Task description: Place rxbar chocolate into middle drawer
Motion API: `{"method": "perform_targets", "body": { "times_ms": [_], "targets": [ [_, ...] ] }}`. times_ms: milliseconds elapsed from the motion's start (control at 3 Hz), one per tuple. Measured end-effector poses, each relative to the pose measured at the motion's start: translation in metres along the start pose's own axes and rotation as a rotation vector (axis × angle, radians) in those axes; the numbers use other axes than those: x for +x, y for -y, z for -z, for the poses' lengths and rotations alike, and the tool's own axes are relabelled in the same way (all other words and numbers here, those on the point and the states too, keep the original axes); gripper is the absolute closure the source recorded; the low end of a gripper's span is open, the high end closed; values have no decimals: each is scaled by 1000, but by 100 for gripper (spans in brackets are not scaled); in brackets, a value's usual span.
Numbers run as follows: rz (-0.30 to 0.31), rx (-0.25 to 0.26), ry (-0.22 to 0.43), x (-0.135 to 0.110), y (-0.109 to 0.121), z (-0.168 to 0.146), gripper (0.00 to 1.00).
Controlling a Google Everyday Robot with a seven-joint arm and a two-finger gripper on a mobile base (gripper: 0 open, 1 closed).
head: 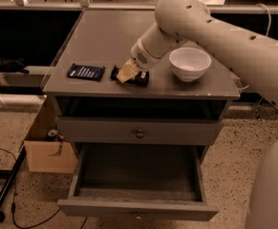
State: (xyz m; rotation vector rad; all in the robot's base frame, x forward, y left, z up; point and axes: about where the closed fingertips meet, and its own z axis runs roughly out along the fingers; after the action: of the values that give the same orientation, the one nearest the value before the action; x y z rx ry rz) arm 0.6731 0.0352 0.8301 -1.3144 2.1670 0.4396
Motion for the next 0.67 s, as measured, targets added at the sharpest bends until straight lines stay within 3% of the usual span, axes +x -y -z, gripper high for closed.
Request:
{"method": "perform_targets", "body": {
  "times_ms": [333,667],
  "targets": [
    [15,15,20,-5,3,24,100],
    [47,82,78,-14,1,93,100]
  ]
}}
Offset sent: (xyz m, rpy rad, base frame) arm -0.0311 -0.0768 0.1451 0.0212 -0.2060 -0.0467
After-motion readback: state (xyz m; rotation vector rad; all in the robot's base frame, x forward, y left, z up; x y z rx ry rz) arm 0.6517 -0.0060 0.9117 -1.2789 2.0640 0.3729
